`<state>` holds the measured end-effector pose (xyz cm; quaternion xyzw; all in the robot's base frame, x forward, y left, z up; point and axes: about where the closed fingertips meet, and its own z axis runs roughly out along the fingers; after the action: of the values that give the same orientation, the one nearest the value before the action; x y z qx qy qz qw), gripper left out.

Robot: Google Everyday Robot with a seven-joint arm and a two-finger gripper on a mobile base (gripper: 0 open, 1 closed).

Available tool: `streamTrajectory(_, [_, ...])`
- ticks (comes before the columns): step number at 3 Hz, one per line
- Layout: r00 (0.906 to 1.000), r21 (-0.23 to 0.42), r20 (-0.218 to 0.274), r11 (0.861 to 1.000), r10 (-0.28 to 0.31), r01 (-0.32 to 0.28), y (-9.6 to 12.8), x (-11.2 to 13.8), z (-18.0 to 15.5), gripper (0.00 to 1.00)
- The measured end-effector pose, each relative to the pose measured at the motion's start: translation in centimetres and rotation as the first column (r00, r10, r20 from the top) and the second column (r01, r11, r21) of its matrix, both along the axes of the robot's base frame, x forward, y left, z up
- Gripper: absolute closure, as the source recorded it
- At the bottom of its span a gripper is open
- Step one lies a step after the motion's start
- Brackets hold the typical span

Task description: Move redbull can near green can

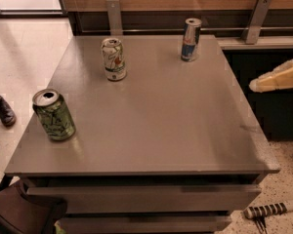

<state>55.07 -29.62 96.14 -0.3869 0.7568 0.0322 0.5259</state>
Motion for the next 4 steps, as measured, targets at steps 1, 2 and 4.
streamTrajectory(1, [0.9848,0.177,0.15,0.982,-0.087,0.06,-1.4,5.9,3.4,0.0])
streamTrajectory(2, [0.9858,0.173,0.146,0.983,-0.082,0.056,-1.3,5.7,3.3,0.0])
streamTrajectory(4, [0.9907,0.284,0.133,0.959,-0.028,-0.011,2.4,11.6,1.2,0.0])
